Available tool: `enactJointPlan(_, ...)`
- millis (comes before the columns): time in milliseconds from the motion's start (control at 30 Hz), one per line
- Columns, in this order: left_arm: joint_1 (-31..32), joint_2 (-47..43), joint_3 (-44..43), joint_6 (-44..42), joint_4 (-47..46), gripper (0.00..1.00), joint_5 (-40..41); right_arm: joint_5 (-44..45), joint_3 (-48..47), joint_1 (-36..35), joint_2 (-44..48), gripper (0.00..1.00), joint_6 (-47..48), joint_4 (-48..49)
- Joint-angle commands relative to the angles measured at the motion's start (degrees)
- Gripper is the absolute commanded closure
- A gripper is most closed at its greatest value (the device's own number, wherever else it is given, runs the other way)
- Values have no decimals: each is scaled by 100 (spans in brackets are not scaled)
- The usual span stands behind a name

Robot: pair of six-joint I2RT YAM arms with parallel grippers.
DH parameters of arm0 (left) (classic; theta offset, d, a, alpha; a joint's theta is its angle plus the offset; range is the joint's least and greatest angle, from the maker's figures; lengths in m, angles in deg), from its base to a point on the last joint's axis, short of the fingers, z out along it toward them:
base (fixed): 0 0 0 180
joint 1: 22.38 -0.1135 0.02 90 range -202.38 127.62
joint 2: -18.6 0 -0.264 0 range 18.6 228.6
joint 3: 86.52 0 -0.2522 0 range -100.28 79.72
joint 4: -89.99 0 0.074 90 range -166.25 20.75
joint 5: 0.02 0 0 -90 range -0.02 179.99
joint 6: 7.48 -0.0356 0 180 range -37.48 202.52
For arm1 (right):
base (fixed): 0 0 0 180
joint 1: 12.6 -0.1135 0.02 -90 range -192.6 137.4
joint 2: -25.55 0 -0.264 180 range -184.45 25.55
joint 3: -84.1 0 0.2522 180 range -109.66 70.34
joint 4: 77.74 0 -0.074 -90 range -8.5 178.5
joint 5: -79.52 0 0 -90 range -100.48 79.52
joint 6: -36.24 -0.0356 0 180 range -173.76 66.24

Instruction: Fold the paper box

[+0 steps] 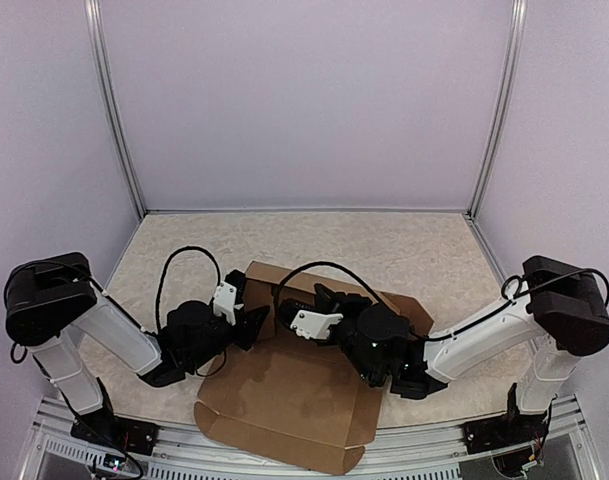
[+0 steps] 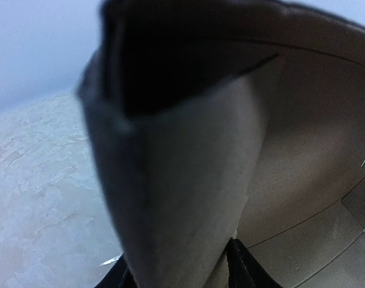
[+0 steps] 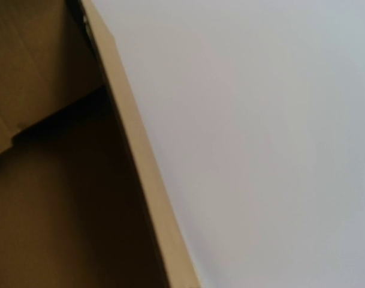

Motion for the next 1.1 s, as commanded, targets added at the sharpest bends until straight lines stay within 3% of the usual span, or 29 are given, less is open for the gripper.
enactJointPlan(0, 163, 191, 38, -190, -817, 58, -189, -131, -52, -117, -5, 100, -448, -650)
enactJointPlan(400, 186, 120, -7, -265, -758, 100, -210, 94, -274, -158, -183, 100, -699, -866)
enactJointPlan(633, 182, -125, -204, -458, -341, 100, -411, 40, -573, -265, -134, 98, -1027, -1204)
enactJointPlan(733, 179, -105, -251, -516, -360, 100, -360, -118, -695, -268, 67, 86, -1324, -1658)
enactJointPlan(833, 168, -19, -325, -602, -457, 100, -271, -356, -757, -276, 400, 57, -1665, -2173)
enactJointPlan(933, 88, 113, -471, -745, -592, 100, -423, -735, -809, -276, 799, 36, -2014, -2735)
enactJointPlan(1067, -49, 441, -695, -1019, -849, 100, -696, -1410, -1008, -268, 1312, 22, -2470, -3726)
